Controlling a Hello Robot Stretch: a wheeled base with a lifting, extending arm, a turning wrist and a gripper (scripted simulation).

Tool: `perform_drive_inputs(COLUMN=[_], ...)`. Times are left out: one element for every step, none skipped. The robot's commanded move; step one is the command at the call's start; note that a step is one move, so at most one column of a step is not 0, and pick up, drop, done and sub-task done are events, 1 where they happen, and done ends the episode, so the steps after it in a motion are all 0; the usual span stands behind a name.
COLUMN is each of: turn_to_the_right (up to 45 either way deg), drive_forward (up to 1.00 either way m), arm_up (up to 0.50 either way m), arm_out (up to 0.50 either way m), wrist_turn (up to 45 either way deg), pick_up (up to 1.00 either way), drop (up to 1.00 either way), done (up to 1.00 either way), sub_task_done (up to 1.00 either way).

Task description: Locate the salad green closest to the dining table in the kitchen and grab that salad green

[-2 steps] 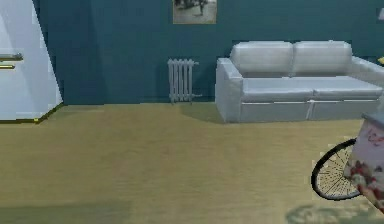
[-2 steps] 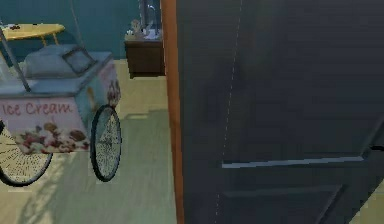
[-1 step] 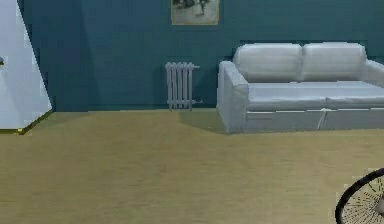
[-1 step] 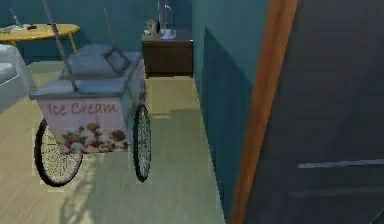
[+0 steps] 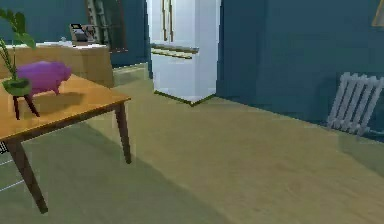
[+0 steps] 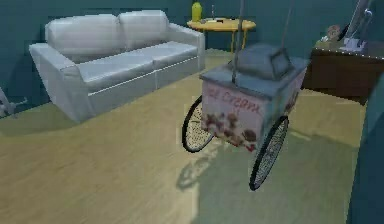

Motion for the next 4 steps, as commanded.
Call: perform_drive_inputs(turn_to_the_right=[-45.0, 0.0, 45.0, 18.0], drive_forward=[0.0, 0.85, 0.0, 0.0], arm_up=[0.0, 0.0, 0.0, 0.0], arm_out=[0.0, 0.0, 0.0, 0.0], wrist_turn=[0.0, 0.0, 0.0, 0.0], pick_up=[0.0, 0.0, 0.0, 0.0], drop=[0.0, 0.0, 0.0, 0.0], done=[0.0, 0.0, 0.0, 0.0], sub_task_done=[0.0, 0.0, 0.0, 0.0])
